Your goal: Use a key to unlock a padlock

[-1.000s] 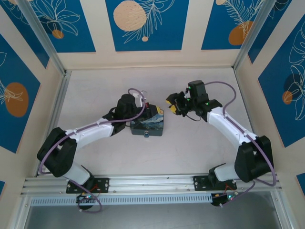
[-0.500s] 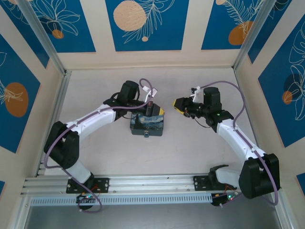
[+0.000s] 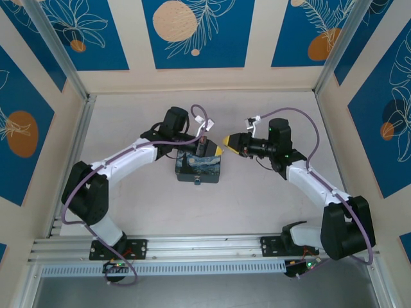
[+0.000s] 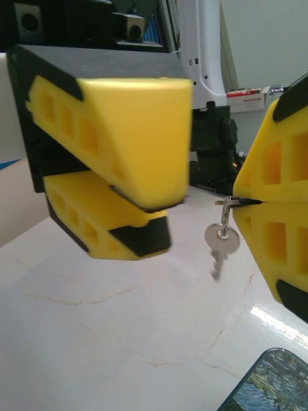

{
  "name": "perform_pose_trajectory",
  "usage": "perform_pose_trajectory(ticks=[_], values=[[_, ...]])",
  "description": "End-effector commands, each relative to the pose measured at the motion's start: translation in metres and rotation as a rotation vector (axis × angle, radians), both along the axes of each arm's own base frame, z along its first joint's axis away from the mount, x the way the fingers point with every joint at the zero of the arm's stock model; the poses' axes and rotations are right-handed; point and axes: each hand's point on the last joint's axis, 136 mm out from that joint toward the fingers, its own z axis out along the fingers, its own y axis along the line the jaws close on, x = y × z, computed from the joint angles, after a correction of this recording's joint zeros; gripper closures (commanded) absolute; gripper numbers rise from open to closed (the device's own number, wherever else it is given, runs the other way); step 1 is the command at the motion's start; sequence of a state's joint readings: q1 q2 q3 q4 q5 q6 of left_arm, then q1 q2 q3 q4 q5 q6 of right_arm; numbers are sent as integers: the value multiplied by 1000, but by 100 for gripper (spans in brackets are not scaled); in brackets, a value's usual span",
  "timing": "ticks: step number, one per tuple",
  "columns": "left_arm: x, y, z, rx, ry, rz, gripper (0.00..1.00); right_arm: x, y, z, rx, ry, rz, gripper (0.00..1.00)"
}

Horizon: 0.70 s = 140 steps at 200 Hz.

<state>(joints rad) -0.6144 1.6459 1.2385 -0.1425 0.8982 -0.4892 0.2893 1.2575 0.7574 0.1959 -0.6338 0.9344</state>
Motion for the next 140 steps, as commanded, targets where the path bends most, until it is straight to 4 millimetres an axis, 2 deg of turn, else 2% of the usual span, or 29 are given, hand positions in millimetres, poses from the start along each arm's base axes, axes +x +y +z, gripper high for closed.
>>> perform_pose_trajectory(ticks=[1,51,140], values=[[3,-1,12,-36,-29,-23,100,-8,7,-2,20,1,46,73],[6,-3,15,-49,-40,-17,100,-15,7,-8,26,16,53,77],[7,-4,15,-56,-42,-18,100,-24,2,-5,46,4,52,79]])
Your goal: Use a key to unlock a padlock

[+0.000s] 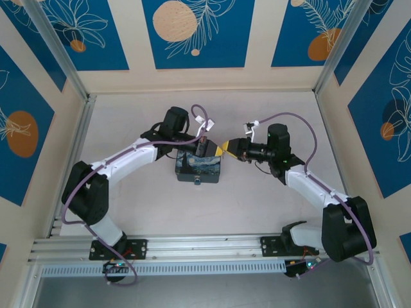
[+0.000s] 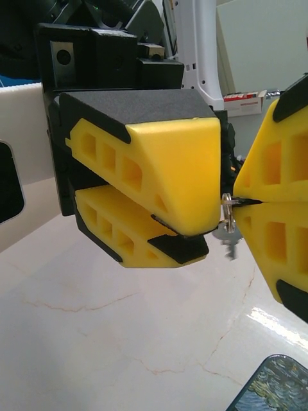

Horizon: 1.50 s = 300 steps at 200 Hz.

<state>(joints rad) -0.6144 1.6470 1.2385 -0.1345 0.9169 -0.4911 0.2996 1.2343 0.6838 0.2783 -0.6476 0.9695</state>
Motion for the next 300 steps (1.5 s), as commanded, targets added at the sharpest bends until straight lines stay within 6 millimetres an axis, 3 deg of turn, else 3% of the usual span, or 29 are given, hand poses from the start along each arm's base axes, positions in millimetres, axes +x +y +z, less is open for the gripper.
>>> perform_pose_trajectory(ticks=[1,65,153,262,300], values=[[9,-3,13,-43,-44,-3,100,-13,0,3,20,1,38,79],[9,-4,16,-57,-48,-11,100,-17,-11,5,25,-26,22,75],[7,-5,14,-64,-40,-23,100,-14,-13,20,46,-68,15,78],[7,-6,14,-74,-32,-30,100,-12,0,25,65,-71,66,79],[7,-8,13,-78,-29,-32,100,-13,5,24,66,-67,83,85]])
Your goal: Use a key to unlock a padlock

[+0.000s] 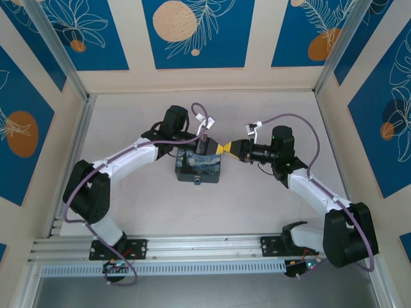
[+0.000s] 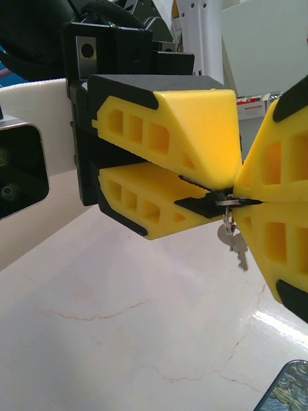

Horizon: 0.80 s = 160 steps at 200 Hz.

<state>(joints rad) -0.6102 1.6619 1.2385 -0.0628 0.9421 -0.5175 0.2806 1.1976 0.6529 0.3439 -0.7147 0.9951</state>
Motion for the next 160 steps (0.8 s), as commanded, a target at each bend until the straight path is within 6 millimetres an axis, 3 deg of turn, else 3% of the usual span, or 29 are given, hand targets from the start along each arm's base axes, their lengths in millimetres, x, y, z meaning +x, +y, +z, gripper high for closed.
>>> perform_pose_trajectory(ticks=[1,49,87,115,160], values=[[3,-3,7,-35,-16,-23,100,-2,7,11,17,-29,43,86],[1,-4,9,-44,-17,-31,100,0,8,13,19,-33,46,100],[6,-3,5,-27,-13,-3,100,3,7,10,10,-23,25,100],[11,-1,2,-15,-11,35,91,6,4,7,2,-14,-5,100],[11,0,2,-22,-7,32,92,12,-5,3,-12,-1,-58,100]])
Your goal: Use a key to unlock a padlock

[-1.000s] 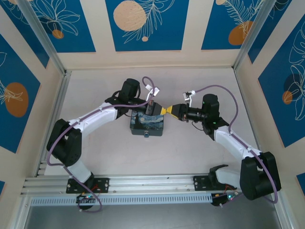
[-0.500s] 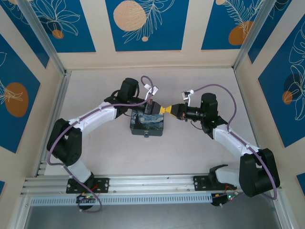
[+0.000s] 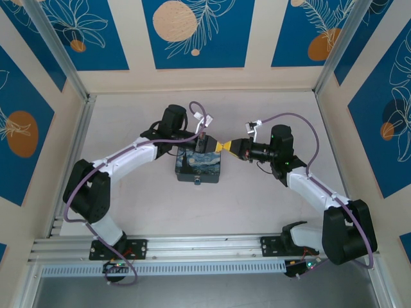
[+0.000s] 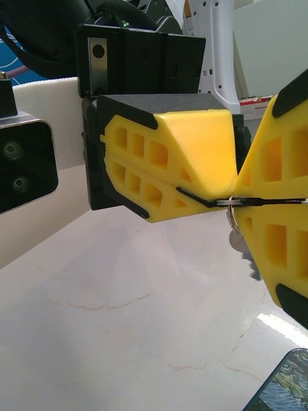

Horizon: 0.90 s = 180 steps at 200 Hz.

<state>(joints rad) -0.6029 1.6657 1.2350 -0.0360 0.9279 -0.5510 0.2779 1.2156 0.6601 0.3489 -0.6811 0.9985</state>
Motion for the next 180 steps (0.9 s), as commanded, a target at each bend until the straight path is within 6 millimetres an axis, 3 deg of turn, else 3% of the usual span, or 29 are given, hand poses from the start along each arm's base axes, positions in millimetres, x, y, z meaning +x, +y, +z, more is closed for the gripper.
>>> perform_pose_trajectory(ticks=[1,29,53,106,123,131,148,180], values=[[4,0,2,-19,-19,2,92,3,-4,5,-2,-5,-23,100],[3,1,4,-23,-21,-3,92,5,-8,3,-7,2,-44,100],[2,0,4,-28,-22,-12,100,6,-9,1,-9,9,-56,100],[-3,1,5,-35,-26,-39,100,8,-13,5,0,-5,-66,100],[-5,1,3,-30,-26,-53,100,8,-15,10,4,-12,-70,72],[-4,1,2,-27,-24,-52,100,8,-16,12,6,-16,-74,65],[-1,0,1,-30,-13,-36,100,8,-17,12,1,-13,-82,55],[3,-2,5,-40,2,-23,100,2,-23,-1,-59,-38,-86,47]])
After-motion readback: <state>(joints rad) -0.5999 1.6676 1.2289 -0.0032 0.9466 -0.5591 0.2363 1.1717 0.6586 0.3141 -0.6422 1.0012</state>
